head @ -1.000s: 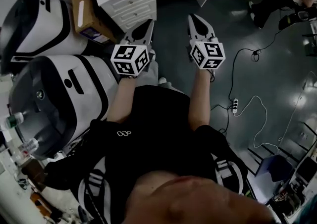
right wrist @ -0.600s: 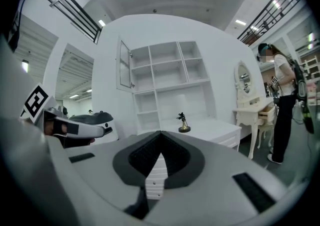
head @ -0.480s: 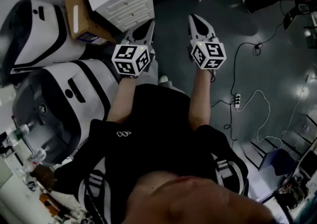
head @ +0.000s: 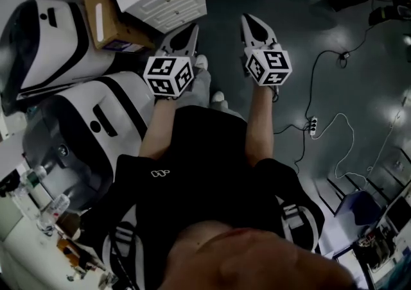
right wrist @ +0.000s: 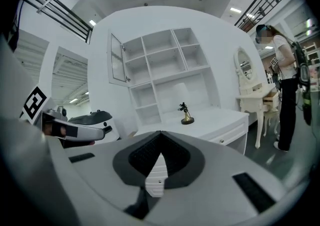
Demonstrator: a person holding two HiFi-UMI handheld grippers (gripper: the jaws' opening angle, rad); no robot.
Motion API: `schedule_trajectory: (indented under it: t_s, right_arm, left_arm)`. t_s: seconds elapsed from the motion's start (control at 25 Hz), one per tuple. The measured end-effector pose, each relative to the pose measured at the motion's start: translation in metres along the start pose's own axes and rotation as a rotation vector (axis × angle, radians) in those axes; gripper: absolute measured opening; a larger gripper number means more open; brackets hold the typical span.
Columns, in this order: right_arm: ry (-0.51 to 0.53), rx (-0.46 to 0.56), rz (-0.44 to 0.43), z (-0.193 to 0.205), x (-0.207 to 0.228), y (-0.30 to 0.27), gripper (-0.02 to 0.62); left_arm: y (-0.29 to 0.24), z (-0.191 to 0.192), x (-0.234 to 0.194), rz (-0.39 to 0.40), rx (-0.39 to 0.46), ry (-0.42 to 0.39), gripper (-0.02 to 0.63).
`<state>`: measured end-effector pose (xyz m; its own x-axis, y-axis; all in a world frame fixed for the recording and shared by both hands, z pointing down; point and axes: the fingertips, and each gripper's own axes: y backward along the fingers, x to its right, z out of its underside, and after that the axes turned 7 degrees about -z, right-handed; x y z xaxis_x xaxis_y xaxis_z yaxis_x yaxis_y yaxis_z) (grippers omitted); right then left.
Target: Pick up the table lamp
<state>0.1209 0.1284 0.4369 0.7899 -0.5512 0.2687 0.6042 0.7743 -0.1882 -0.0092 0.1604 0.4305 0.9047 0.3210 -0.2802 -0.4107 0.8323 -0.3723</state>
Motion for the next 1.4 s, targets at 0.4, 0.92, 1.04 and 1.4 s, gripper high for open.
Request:
schedule_trajectory:
  t_s: [0.4,0.92,1.04,1.4]
  right_arm:
    - [-0.006,-0.052,-0.003,0.007,0.013,-0.057,0.018]
    - [0.145,-0.037,-0.043,-0.022,0.003,-0.131,0.018]
    - [0.148,-0.049,-0.036,-0.027,0.003,-0.142,0.018]
    - [0.180,-0.055,-0.009,-0.045,0.006,-0.166,0.018]
  left_arm:
    - [-0.041,-0.004,-0.046,-0.024,-0.033,0.046,0.011]
    - [-0.086,-0.031,-0.106,-0.048,0.018,0.095,0.011]
    - [-0.093,-0.040,-0.114,-0.043,0.022,0.106,0.011]
    - [-0.109,-0.063,-0.130,-0.012,0.052,0.133,0.011]
